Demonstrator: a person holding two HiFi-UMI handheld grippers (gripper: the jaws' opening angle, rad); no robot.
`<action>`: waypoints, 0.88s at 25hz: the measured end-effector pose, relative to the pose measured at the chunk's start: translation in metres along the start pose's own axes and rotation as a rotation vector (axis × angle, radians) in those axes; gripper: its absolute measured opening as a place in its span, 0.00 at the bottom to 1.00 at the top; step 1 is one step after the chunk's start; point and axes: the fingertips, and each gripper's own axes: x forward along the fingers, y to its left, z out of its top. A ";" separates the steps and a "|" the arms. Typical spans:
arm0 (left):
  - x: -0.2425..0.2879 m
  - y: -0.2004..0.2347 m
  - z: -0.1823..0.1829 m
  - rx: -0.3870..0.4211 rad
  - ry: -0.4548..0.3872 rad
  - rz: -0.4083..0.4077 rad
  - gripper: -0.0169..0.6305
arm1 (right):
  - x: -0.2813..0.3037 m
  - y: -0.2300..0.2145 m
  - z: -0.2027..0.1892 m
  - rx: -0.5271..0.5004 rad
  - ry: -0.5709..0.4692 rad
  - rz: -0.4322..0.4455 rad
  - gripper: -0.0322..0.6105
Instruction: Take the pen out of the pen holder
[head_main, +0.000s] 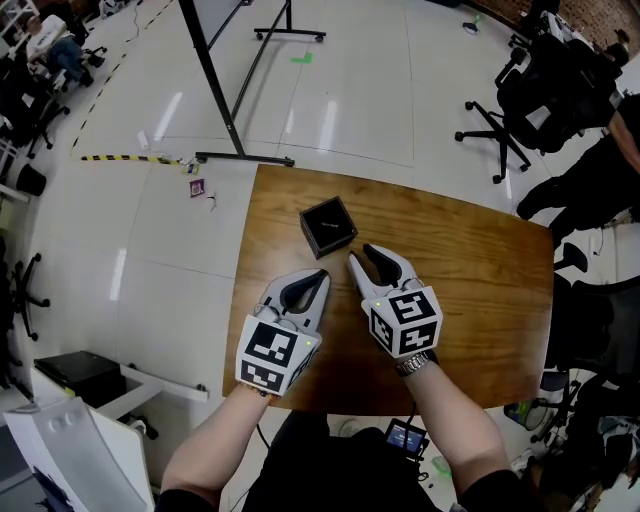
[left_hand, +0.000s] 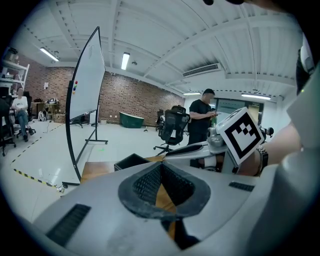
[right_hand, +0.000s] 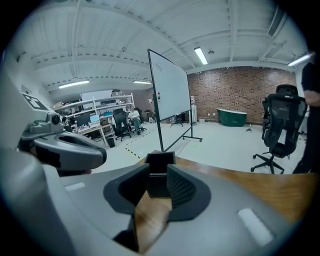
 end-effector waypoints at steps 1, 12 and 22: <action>0.002 0.002 -0.001 0.000 0.004 0.001 0.03 | 0.004 -0.002 -0.001 0.003 0.001 -0.002 0.21; 0.017 0.018 -0.014 -0.011 0.037 0.008 0.03 | 0.037 -0.019 -0.006 0.015 0.017 -0.017 0.22; 0.021 0.028 -0.013 -0.021 0.036 0.015 0.03 | 0.055 -0.025 -0.010 -0.005 0.036 -0.023 0.22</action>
